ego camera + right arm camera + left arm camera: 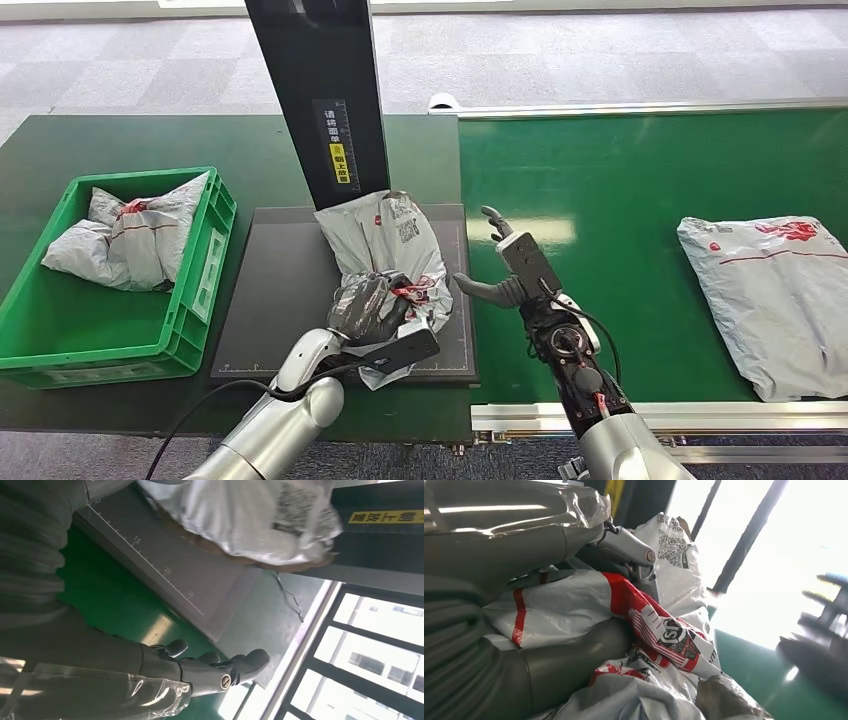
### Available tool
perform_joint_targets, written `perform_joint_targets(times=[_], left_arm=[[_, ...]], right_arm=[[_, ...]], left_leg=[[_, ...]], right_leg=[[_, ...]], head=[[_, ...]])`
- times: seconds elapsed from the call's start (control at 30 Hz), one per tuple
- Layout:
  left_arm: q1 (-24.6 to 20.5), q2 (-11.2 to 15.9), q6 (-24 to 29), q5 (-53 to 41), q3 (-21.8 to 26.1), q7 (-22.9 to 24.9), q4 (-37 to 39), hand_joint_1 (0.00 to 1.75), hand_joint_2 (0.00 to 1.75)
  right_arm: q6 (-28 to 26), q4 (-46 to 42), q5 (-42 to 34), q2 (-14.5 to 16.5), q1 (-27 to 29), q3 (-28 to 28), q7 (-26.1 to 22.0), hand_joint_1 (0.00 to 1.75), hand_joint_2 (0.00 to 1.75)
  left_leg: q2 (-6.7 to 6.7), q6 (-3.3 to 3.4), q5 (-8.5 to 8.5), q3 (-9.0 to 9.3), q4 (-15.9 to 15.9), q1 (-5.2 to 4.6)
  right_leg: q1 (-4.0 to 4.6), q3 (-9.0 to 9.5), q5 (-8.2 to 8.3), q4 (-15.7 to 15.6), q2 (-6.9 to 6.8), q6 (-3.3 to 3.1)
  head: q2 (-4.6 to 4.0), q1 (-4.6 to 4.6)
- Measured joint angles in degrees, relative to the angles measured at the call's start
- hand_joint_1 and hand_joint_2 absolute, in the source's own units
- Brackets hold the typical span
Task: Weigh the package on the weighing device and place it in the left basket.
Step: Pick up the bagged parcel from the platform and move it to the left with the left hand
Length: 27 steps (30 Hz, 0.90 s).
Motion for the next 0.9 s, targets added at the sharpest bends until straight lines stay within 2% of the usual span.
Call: perform_joint_targets(times=[0.13,0.23,0.37,0.43,0.6,0.73,0.9], left_arm=[[0.93,0.52,11.16,1.75,2.71,-5.54,-5.25,1.75,1.75],[1.95,0.85,17.16,3.26,5.73,-11.22,-9.69,1.75,1.75],[3.27,-0.22,18.8,6.12,13.86,-21.58,-15.34,1.75,1.75],[3.36,-1.14,18.8,6.22,18.71,-24.5,-17.24,1.75,1.75],[2.73,-2.9,18.79,-3.32,31.48,-25.77,-21.78,1.75,1.75],[-0.46,-3.5,18.78,-15.68,46.3,-24.96,-22.88,1.75,1.75],[-4.71,-0.33,18.78,-24.74,63.73,-18.84,-17.97,1.75,1.75]], right_arm=[[-0.05,-1.97,-1.4,-0.1,0.83,-0.59,-2.54,0.0,1.75],[0.05,-3.54,-3.07,-0.13,1.71,-1.15,-5.59,0.0,1.75],[1.42,-6.29,-6.43,0.06,3.14,-1.33,-11.79,0.0,1.75],[3.31,-7.9,-8.89,0.38,3.92,-1.34,-13.06,0.0,1.75],[5.93,-10.79,-12.75,0.72,5.01,-1.36,-12.45,0.0,1.75],[5.95,-11.13,-12.93,0.83,4.99,-1.27,-12.32,0.0,1.75],[5.87,-11.14,-12.95,0.96,4.88,-0.73,-12.32,0.0,1.75]], left_leg=[[0.0,0.0,0.0,-0.03,0.0,0.0],[0.0,0.0,0.0,-0.05,0.0,0.0],[0.01,0.0,0.0,-0.06,-0.01,0.01],[0.02,0.0,0.0,-0.06,-0.01,0.01],[0.09,-0.01,0.01,-0.06,-0.01,0.01],[0.17,-0.01,0.01,-0.05,-0.02,0.01],[0.21,-0.02,0.02,-0.03,-0.04,0.06]], right_leg=[[0.0,-0.02,0.0,0.0,0.0,0.0],[0.01,-0.04,0.0,0.0,0.0,0.0],[0.01,-0.06,0.0,0.0,0.0,0.0],[0.01,-0.06,0.0,0.0,0.01,0.0],[0.02,-0.06,0.0,0.01,0.02,-0.01],[0.02,-0.06,0.01,0.02,0.05,-0.01],[0.08,-0.08,0.0,0.03,0.12,-0.03]], head=[[-0.01,0.0],[0.0,-0.01],[0.0,-0.01],[-0.01,-0.01],[0.0,-0.01],[0.0,0.0],[0.0,-0.01]])
